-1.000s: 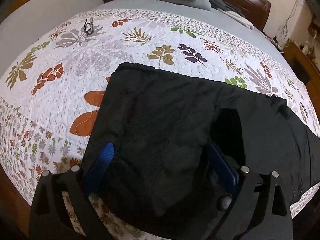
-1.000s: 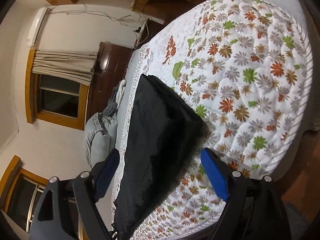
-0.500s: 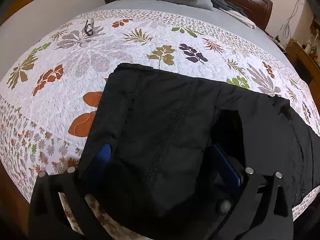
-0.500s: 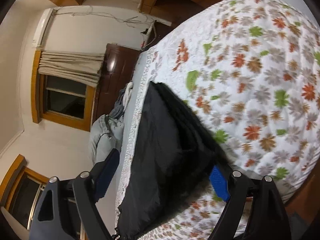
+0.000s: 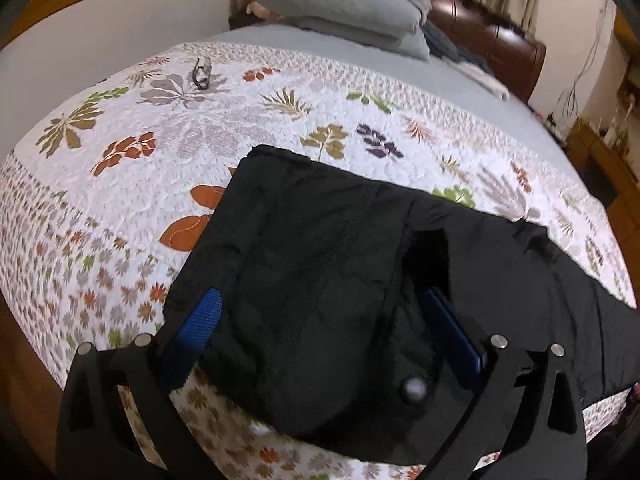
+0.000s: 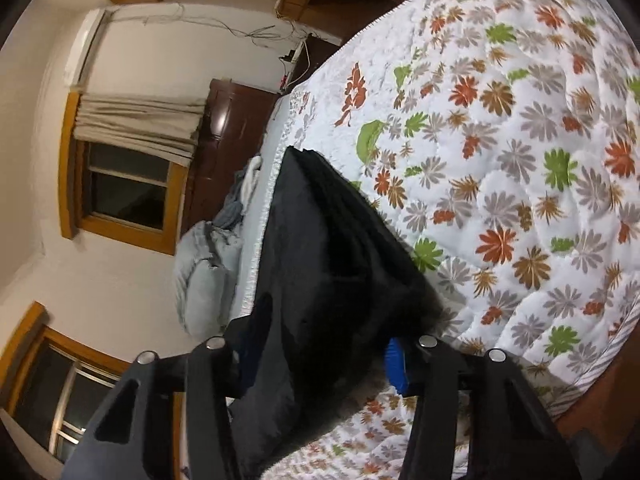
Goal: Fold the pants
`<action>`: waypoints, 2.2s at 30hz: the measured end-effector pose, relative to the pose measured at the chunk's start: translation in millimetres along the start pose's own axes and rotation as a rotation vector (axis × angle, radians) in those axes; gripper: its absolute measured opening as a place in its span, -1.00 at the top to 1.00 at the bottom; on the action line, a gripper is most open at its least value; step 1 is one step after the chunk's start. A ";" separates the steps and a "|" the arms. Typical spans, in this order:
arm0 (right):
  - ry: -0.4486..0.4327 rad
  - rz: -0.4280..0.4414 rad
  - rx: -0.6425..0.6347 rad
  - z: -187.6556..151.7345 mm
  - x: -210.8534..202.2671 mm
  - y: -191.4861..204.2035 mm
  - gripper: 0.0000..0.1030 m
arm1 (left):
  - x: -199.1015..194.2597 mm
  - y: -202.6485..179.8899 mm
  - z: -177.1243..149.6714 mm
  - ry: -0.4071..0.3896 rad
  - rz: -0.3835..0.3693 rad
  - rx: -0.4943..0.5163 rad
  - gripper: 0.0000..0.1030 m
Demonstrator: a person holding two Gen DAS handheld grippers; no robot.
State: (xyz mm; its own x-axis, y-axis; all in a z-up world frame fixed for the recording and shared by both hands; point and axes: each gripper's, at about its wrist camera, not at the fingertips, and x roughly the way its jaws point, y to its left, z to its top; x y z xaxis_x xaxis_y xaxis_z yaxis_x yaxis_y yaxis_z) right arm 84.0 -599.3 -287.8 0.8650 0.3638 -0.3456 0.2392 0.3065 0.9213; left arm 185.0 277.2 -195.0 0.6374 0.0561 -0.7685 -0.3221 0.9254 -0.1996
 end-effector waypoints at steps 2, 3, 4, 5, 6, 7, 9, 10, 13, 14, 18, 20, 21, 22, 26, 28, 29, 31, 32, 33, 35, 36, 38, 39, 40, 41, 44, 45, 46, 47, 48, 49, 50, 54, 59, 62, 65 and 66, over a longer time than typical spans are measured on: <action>0.001 0.013 0.003 -1.9 0.7 0.9 -0.18 | -1.9 1.0 -4.3 0.003 -0.030 -0.032 -0.94; -0.001 0.013 -0.003 -2.6 2.0 2.5 -0.25 | -4.4 0.3 -7.7 -0.007 -0.038 -0.039 -0.94; -0.001 0.008 -0.009 -2.8 3.9 3.7 -0.27 | -5.9 -0.9 -10.2 -0.015 -0.040 -0.036 -0.94; -0.001 0.002 -0.012 -3.0 5.7 4.2 -0.30 | -6.4 -1.7 -11.8 -0.019 -0.042 -0.035 -0.94; -0.002 -0.004 -0.013 -3.1 7.1 5.3 -0.28 | -6.5 -1.3 -12.6 -0.022 -0.045 -0.037 -0.94; -0.001 -0.018 -0.016 -2.7 8.9 6.5 -0.25 | -7.6 -0.5 -13.9 -0.028 -0.050 -0.047 -0.94; 0.001 -0.037 -0.018 -2.4 11.5 9.1 0.07 | -9.0 2.8 -15.1 -0.041 -0.061 -0.071 -0.94; 0.003 -0.050 -0.016 -2.1 13.6 8.6 0.20 | -9.2 4.4 -16.1 -0.042 -0.064 -0.079 -0.94; 0.010 -0.041 0.003 -1.6 16.0 4.2 0.45 | -5.7 4.3 -17.6 -0.040 -0.057 -0.068 -0.94; 0.008 -0.038 0.004 -1.5 15.1 3.2 0.45 | -4.2 3.7 -18.1 -0.038 -0.054 -0.060 -0.94; -0.002 -0.017 0.047 -0.7 15.7 2.1 0.19 | -2.7 6.5 -16.7 -0.040 -0.069 -0.070 -0.94; -0.002 -0.044 0.024 0.2 18.3 8.3 0.16 | -2.4 7.7 -16.7 -0.040 -0.074 -0.073 -0.94; 0.000 -0.060 0.009 0.1 19.5 11.0 0.20 | -2.5 8.0 -16.8 -0.040 -0.077 -0.073 -0.94; 0.000 -0.079 -0.002 0.1 20.5 13.2 0.26 | -2.8 8.2 -16.8 -0.041 -0.079 -0.073 -0.94; -0.006 -0.107 -0.015 1.5 21.4 19.6 0.56 | -6.8 11.6 -17.0 -0.057 -0.099 -0.108 -0.94; -0.012 -0.119 -0.034 1.3 20.8 26.0 0.60 | -8.6 13.8 -17.3 -0.063 -0.109 -0.126 -0.94; -0.014 -0.123 -0.038 1.6 20.9 29.2 0.63 | -8.9 14.3 -17.3 -0.066 -0.112 -0.130 -0.94; -0.018 -0.134 -0.052 2.4 21.0 36.5 0.65 | -8.2 14.9 -18.0 -0.070 -0.115 -0.137 -0.94; -0.020 -0.142 -0.060 2.7 21.3 40.7 0.66 | -7.6 14.8 -18.2 -0.072 -0.116 -0.139 -0.94; -0.023 -0.148 -0.067 3.1 21.6 45.2 0.67 | -7.1 15.0 -18.7 -0.074 -0.116 -0.142 -0.94; -0.024 -0.155 -0.070 4.2 22.0 52.0 0.67 | -5.8 14.7 -19.2 -0.076 -0.114 -0.146 -0.94; -0.024 -0.159 -0.073 4.5 22.3 54.6 0.67 | -5.0 14.0 -19.4 -0.073 -0.111 -0.144 -0.94; -0.027 -0.169 -0.088 5.5 23.8 64.9 0.68 | -4.5 12.3 -19.8 -0.072 -0.102 -0.138 -0.94; -0.029 -0.175 -0.099 6.0 24.5 71.7 0.68 | -4.4 12.2 -20.0 -0.073 -0.102 -0.138 -0.94; -0.031 -0.177 -0.106 6.0 24.5 75.7 0.68 | -4.1 12.7 -20.3 -0.074 -0.103 -0.140 -0.94; -0.033 -0.178 -0.112 5.8 25.7 81.5 0.68 | -4.1 13.0 -20.3 -0.074 -0.104 -0.140 -0.94; -0.040 -0.190 -0.145 4.4 27.8 100.4 0.68 | -4.6 14.2 -21.0 -0.077 -0.109 -0.142 -0.94; -0.042 -0.194 -0.157 3.8 27.8 105.4 0.68 | -4.4 14.1 -21.1 -0.076 -0.109 -0.140 -0.94; -0.044 -0.200 -0.175 2.5 28.2 113.3 0.68 | -4.2 13.8 -21.2 -0.073 -0.108 -0.137 -0.94; -0.046 -0.203 -0.193 1.5 28.8 121.8 0.68 | -3.9 13.0 -21.6 -0.070 -0.105 -0.133 -0.94; -0.048 -0.206 -0.205 0.2 28.6 127.6 0.69 | -3.0 11.5 -21.7 -0.064 -0.098 -0.123 -0.94; -0.050 -0.212 -0.225 -1.1 28.7 136.4 0.69 | -2.4 10.8 -21.6 -0.062 -0.094 -0.117 -0.94; -0.050 -0.214 -0.240 -2.5 25.1 138.0 0.69 | -1.8 10.1 -21.4 -0.060 -0.089 -0.111 -0.94; -0.052 -0.214 -0.288 -8.9 22.2 159.3 0.69 | -1.7 11.1 -21.3 -0.062 -0.094 -0.119 -0.94; -0.051 -0.214 -0.352 -17.2 23.7 189.9 0.69 | -2.8 14.5 -22.5 -0.070 -0.112 -0.142 -0.94; -0.051 -0.216 -0.381 -21.9 23.8 203.7 0.69 | -2.8 15.2 -22.5 -0.071 -0.119 -0.146 -0.94; -0.052 -0.220 -0.408 -27.9 23.7 216.3 0.69 | -2.9 15.7 -22.9 -0.070 -0.123 -0.147 -0.94; -0.052 -0.224 -0.419 -30.5 24.2 220.9 0.69 | -2.9 16.0 -22.9 -0.071 -0.125 -0.150 -0.94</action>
State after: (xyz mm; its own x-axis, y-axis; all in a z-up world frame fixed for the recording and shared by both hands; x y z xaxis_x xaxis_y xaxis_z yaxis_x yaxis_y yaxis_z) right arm 144.3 -496.0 -98.1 0.8360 0.2064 -0.5084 0.2334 0.7047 0.6700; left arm 162.0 283.3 -209.9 0.7247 -0.0246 -0.6887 -0.3345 0.8612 -0.3827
